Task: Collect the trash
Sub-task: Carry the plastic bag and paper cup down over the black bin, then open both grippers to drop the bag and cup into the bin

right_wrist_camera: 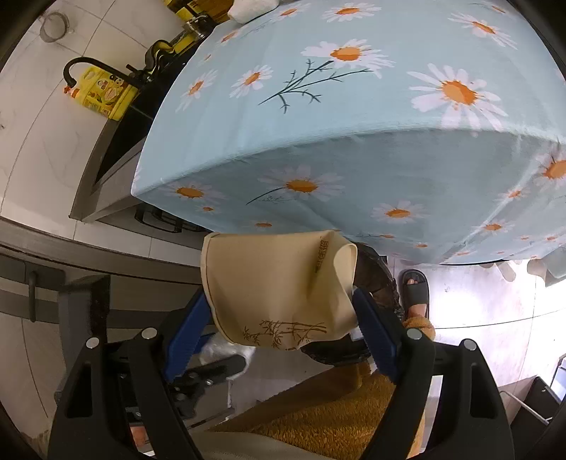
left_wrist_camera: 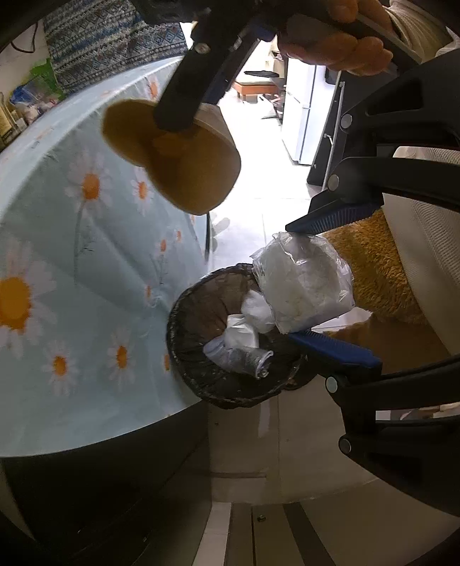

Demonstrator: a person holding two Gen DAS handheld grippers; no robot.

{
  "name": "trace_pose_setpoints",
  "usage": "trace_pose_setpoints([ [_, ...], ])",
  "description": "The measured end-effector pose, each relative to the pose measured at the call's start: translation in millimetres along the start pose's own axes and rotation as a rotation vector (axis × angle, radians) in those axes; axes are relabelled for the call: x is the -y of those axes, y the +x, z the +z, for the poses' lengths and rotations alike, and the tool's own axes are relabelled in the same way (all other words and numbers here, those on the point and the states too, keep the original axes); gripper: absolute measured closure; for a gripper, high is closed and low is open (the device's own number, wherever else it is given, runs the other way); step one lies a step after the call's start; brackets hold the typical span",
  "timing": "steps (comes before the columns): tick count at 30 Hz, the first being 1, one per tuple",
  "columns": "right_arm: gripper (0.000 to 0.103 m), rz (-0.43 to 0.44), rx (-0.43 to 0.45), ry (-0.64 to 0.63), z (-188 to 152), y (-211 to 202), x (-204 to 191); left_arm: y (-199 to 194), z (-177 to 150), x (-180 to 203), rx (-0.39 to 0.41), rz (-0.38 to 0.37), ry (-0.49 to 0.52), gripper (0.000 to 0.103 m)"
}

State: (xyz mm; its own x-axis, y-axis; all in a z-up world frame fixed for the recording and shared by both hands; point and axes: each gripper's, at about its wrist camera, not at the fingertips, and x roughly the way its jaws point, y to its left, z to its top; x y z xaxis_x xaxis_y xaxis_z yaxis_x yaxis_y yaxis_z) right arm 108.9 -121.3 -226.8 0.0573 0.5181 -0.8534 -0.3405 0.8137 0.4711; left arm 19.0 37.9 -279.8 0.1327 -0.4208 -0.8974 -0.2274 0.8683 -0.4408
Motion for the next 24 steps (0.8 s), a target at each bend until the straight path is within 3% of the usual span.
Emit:
trace_pose_setpoints([
  [8, 0.021, 0.003, 0.001, 0.006, 6, 3, 1, 6, 5, 6, -0.013, -0.021, 0.014, 0.048],
  [10, 0.020, 0.003, 0.005, 0.016, 8, 2, 1, 8, 7, 7, -0.027, -0.021, 0.014, 0.031],
  [12, 0.015, 0.009, 0.009, 0.025, 10, 1, 3, 8, 8, 6, -0.019, -0.002, 0.003, 0.026],
  [24, 0.012, 0.016, 0.039, 0.072, 12, -10, 15, 5, 16, 4, -0.019, 0.014, 0.004, 0.026],
])
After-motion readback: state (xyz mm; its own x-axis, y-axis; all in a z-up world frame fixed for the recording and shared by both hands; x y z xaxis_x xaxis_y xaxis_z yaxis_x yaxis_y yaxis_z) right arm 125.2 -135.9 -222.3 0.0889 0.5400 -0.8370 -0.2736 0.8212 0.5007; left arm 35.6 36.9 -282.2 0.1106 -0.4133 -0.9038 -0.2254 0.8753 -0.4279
